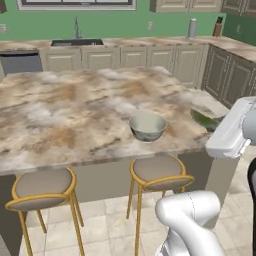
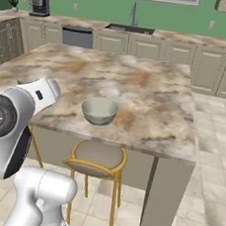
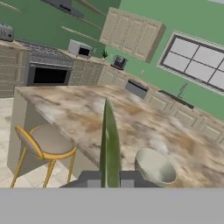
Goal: There is a bowl on the dining counter. Grab a lemon wedge from the fridge and place it in the bowl. Then get the liquor bottle and glass cup from the cabinet and place them next to the bowl.
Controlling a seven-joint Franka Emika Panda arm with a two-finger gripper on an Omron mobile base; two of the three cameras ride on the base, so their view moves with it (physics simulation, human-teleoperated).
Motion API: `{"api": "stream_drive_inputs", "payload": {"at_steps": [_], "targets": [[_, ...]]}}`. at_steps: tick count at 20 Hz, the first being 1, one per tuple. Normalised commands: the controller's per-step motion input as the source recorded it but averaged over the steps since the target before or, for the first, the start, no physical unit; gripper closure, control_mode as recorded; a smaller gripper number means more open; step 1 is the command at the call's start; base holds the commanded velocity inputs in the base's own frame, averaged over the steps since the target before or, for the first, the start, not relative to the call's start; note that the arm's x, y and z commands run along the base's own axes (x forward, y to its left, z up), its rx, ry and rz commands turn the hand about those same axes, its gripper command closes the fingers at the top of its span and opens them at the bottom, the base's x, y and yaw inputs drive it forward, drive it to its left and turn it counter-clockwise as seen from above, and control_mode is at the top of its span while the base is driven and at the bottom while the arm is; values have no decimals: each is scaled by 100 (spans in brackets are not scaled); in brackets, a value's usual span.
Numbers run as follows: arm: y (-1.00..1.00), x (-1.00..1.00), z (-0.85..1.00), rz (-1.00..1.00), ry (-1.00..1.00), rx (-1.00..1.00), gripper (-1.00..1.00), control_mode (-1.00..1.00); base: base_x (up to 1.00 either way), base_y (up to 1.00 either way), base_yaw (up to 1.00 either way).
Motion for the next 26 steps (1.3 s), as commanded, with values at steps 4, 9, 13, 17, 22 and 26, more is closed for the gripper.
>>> {"api": "stream_drive_inputs", "payload": {"at_steps": [4,9,13,17,22,26], "targets": [[0,0,0,0,0,0,100,100,75,-33,16],[0,0,0,0,0,0,100,100,72,-22,1],[0,0,0,0,0,0,100,100,74,-15,-3],[-7,38,0,-4,3,0,100,-100,37,-5,-4],[-20,87,-14,-2,36,0,100,-100,0,0,0],[-20,77,-32,0,51,0,100,-100,0,0,0]]}}
